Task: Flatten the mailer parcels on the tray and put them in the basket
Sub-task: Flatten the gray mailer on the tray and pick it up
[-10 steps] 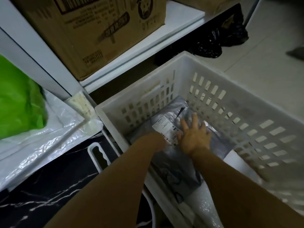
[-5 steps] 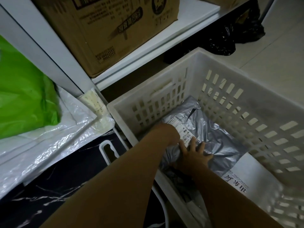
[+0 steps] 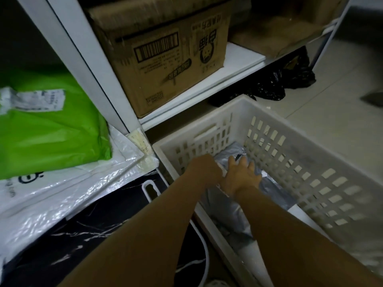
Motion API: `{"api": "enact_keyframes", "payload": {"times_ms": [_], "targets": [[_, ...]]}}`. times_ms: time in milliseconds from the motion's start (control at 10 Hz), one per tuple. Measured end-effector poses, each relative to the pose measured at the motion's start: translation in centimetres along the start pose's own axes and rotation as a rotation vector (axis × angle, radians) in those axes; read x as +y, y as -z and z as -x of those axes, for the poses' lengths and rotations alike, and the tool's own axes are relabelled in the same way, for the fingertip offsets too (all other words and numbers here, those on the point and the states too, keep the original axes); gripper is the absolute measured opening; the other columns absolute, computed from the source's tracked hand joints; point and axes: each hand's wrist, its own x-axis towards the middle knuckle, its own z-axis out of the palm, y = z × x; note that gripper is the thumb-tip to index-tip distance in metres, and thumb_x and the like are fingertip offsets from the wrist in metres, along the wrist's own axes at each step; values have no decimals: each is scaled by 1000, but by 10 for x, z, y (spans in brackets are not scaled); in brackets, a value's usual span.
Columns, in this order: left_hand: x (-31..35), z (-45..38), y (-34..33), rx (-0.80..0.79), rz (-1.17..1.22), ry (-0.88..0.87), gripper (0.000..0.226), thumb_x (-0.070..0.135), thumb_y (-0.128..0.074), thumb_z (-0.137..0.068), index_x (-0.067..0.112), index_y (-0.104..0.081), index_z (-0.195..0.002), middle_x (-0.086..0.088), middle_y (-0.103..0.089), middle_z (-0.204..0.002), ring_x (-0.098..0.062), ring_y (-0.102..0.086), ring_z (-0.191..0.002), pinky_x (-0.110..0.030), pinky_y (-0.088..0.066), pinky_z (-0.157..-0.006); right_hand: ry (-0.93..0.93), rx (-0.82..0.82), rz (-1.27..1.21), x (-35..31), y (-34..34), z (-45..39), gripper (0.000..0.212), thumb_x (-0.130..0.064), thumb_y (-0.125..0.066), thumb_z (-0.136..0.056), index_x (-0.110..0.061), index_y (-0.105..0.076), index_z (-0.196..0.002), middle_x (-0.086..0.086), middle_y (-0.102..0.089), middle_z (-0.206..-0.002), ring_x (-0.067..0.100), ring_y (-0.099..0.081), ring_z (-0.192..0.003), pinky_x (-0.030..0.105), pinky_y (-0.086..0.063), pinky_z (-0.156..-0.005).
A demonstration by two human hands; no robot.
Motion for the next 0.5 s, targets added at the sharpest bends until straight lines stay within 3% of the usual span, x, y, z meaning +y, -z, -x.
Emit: {"api": "enact_keyframes", "payload": {"times_ms": [100, 300, 500], "targets": [[-4, 31, 10, 158, 305, 52, 31, 19, -46, -95, 1, -56, -118, -15, -60, -120, -30, -57, -110, -31, -43, -83, 47, 71, -44, -9, 35, 18, 83, -69, -42, -86, -22, -19, -151, 16, -9, -159, 42, -11, -144, 65, -20, -110], [-15, 99, 36, 245, 453, 24, 31, 19, -44, -100, 2, -51, -125, -14, -54, -128, -27, -53, -117, -33, -44, -99, 124, 128, -13, -33, 82, 62, 74, -70, -31, -89, -17, -35, -141, 18, -35, -142, 40, -33, -131, 55, -30, -108], [-61, 168, 56, 402, 485, 116, 30, 18, -45, -97, 4, -50, -124, -17, -57, -124, -30, -54, -115, -30, -40, -91, 271, 122, 36, -97, 125, 122, 74, -67, -28, -93, -13, -35, -144, 20, -34, -147, 38, -33, -133, 51, -30, -110]]}}
